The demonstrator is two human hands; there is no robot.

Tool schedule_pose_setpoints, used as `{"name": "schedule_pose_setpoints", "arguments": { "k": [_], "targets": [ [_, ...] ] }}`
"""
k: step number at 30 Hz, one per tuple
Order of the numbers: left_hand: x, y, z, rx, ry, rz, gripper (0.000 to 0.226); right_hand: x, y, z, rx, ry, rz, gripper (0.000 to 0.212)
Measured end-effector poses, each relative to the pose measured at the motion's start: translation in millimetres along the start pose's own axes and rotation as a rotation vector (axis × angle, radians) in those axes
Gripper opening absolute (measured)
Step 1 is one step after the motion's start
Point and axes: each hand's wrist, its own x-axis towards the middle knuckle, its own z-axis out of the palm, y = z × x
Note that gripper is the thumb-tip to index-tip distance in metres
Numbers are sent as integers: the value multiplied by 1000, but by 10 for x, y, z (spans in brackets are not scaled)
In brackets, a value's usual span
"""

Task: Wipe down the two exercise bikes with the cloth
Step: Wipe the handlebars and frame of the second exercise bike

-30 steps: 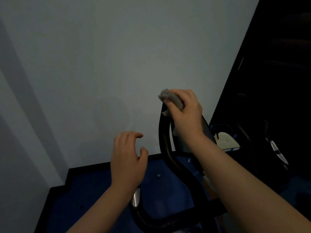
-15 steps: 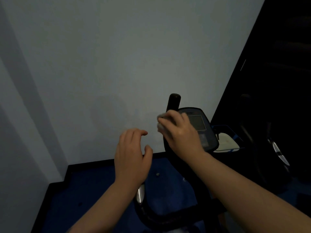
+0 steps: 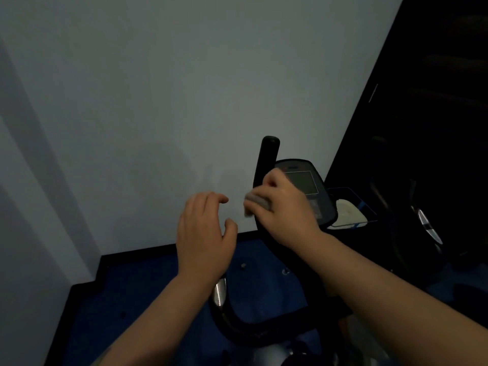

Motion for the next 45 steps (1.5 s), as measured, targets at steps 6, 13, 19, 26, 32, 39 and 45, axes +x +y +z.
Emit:
{"name": "schedule_pose_setpoints", "arguments": {
  "k": [6, 13, 19, 26, 32, 39, 45],
  "targets": [
    [4, 9, 8, 13, 2, 1, 28, -12, 65, 93, 69, 21, 3, 16],
    [9, -3, 13, -5, 13, 8, 28, -40, 163, -269, 549, 62, 247, 13],
    [3, -3, 26, -11, 20, 15, 28, 372, 37, -1, 586, 426, 535, 17],
    [8, -2, 46, 6, 27, 19, 28, 155, 322, -287, 529, 158, 551, 27],
    [-7, 11, 47, 25, 34, 11, 30, 29, 75, 16, 532, 175, 560, 34],
    [-1, 27, 41, 44, 37, -4, 30, 98, 162, -308, 225, -73, 467, 22],
    [-2, 111, -7, 14, -17, -69, 31, -512, -103, -109, 149, -110, 141, 19]
  ]
}}
